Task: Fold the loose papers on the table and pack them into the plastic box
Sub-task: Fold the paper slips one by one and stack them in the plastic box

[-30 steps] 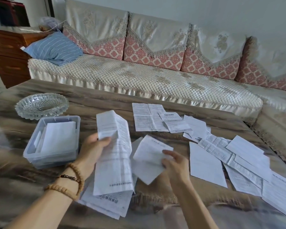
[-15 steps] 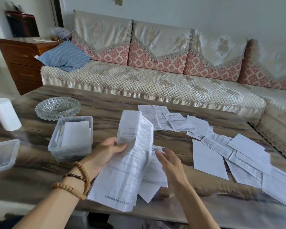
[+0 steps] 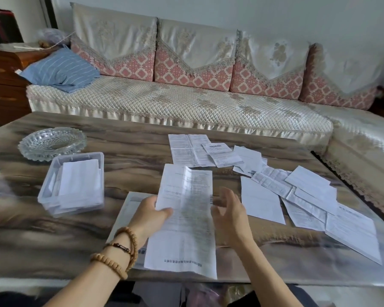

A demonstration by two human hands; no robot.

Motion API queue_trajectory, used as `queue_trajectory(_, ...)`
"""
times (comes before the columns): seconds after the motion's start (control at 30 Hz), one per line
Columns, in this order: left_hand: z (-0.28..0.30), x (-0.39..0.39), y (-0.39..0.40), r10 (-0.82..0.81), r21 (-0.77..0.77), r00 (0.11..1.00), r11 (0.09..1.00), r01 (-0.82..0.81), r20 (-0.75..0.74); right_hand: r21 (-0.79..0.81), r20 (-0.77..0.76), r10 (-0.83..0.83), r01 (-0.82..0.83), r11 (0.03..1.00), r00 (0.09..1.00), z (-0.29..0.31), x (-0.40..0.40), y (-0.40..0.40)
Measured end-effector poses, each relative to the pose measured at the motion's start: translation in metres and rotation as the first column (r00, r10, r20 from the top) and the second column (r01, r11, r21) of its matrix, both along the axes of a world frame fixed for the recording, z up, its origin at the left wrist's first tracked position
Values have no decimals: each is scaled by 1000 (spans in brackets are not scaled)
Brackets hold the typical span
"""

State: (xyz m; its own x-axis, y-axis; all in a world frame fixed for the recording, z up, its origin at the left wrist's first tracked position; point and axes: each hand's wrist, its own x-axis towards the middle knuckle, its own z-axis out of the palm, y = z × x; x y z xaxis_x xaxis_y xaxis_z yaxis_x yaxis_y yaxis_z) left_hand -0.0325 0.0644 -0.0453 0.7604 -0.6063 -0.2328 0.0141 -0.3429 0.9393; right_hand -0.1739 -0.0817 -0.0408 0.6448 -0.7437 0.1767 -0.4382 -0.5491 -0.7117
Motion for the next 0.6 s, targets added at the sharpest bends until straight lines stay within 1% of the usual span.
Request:
queue_trajectory(0.03,-6,0,-5,61,16,998,998,-61,7,-120,-73,100,-109,987,992,0,-10,2)
queue_trajectory(0.07,-11,1,-9,117,36,993,992,-117,12,-136,-184,244,-271,953,952,1,-19,8)
queue_trajectory(0.1,-14,2,-13,161,58,987,985,-162,17,-104,-312,381,-430,897,870,3,-26,16)
queue_trajectory(0.13,-17,0,-16,188,84,982,978,-189,25,-56,-434,475,-549,834,766,1,-34,24)
queue_trajectory(0.17,-19,3,-19,199,106,979,974,-202,37,-39,-519,520,-626,779,679,-3,-36,30)
queue_trajectory(0.2,-21,2,-19,190,129,981,972,-194,45,-37,-562,534,-664,747,632,-9,-39,35)
queue_trajectory(0.23,-21,1,-19,170,150,984,973,-177,58,-45,-573,533,-673,738,623,-14,-40,37)
queue_trajectory(0.3,-18,-1,-15,90,208,988,971,-115,125,-55,-502,529,-636,770,684,-18,-41,32)
queue_trajectory(0.33,-16,-1,-9,46,264,981,960,-95,186,-57,-459,526,-615,787,716,-17,-40,29)
queue_trajectory(0.37,-14,0,-3,4,335,961,937,-101,278,-61,-449,516,-601,797,729,-15,-39,27)
queue_trajectory(0.4,-10,0,5,-44,403,918,906,-131,395,-85,-469,500,-601,795,728,-13,-37,27)
queue_trajectory(0.43,-6,3,15,-110,439,854,887,-147,508,-133,-485,481,-605,785,730,-13,-34,28)
queue_trajectory(0.47,-4,5,24,-184,440,787,890,-122,589,-186,-490,464,-608,772,738,-13,-31,29)
queue_trajectory(0.5,-3,8,31,-274,440,739,898,-34,616,-220,-488,451,-606,765,747,-11,-28,31)
queue_trajectory(0.53,1,9,39,-381,456,719,884,101,581,-226,-480,444,-596,771,757,-8,-25,32)
queue_trajectory(0.57,5,11,47,-482,473,714,849,236,508,-200,-477,442,-584,787,759,-5,-23,32)
queue_trajectory(0.6,7,11,52,-570,481,728,794,371,381,-147,-481,451,-576,804,752,0,-21,31)
